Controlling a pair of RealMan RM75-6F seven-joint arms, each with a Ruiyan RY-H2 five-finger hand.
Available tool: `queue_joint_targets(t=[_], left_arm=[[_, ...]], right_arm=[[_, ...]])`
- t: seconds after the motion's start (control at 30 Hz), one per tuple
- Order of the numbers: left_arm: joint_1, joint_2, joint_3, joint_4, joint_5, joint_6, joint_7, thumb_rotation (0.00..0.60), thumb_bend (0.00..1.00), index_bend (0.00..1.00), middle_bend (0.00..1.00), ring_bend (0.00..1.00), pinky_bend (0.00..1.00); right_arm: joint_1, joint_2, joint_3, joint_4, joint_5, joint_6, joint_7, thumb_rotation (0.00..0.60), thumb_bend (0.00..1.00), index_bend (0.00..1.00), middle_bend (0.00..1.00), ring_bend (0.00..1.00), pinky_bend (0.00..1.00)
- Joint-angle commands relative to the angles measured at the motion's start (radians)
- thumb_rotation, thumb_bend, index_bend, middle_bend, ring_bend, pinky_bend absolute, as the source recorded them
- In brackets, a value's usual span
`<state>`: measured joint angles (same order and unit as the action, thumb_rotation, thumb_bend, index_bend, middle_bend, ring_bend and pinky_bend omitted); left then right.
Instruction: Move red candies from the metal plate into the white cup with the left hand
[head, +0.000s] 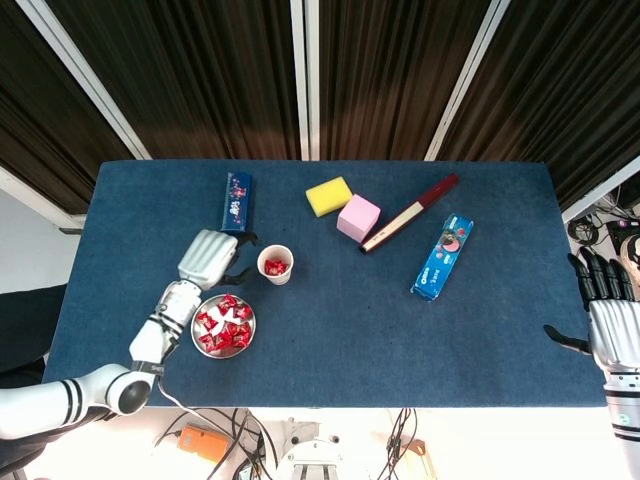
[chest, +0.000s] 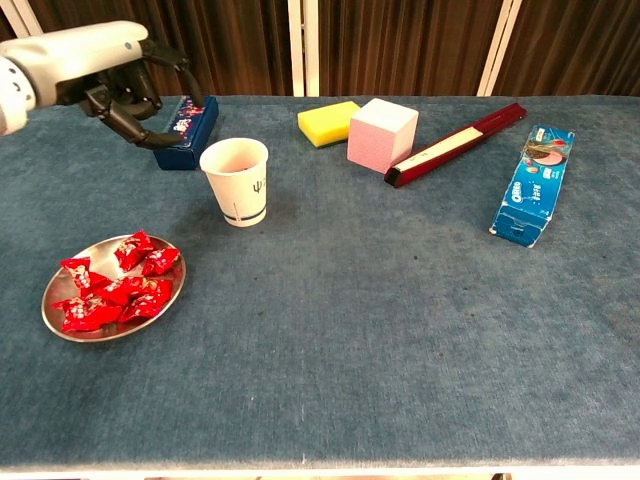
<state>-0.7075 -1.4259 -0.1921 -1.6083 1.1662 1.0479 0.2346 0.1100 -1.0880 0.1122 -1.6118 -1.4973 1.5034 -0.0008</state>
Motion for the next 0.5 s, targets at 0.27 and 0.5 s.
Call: queue_joint_targets(t=[0.27,0.5], left_arm=[[0.116,0.053,0.163,-0.029,0.164,0.061,-0.033,0.600,0.24,0.41,0.93,0.86,0.84],[0.109,-0.014,0.183,0.029,0.156,0.005,0.001,0.600,0.24,0.41,0.93,0.86,0.84]], right_arm=[[0.010,0.001,-0.001,-0.008,-0.019,-0.001,-0.008,0.600,0.11,0.00,0.01,0.00,0.00],[0.007,0.004,-0.005,-0.022,-0.021,0.003,-0.020,0.600,0.11,0.00,0.01,0.00,0.00]])
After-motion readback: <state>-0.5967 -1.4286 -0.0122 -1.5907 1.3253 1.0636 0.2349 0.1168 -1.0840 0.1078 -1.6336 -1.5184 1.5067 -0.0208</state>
